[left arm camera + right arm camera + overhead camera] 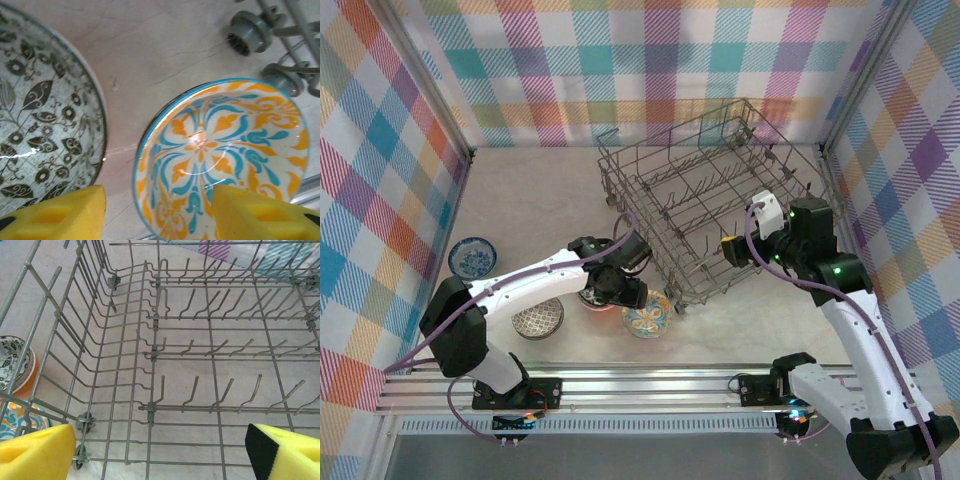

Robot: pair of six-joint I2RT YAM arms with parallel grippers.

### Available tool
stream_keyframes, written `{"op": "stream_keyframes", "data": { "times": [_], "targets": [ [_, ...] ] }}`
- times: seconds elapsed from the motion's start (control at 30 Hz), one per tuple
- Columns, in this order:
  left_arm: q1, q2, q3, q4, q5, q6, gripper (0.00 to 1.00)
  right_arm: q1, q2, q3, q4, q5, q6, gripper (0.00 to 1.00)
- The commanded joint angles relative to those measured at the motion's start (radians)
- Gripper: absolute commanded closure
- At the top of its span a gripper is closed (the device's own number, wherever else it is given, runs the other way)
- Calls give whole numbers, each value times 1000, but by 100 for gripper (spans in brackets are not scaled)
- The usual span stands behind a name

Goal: Load the bowls into the dish rack

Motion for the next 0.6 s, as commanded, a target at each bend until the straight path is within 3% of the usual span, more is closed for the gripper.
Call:
{"op": "stream_keyframes", "data": {
  "times": [0.0, 0.17, 0.57],
  "targets": [
    [30, -63, -34, -56, 41, -6, 41, 0, -3, 34, -14, 10, 7, 11],
    [36, -37, -64, -13, 123, -36, 41, -2, 19, 28, 3, 5, 15, 11],
    [37, 10, -98, 53, 183, -68, 51, -1, 28, 2, 27, -1, 26, 11]
  ]
}}
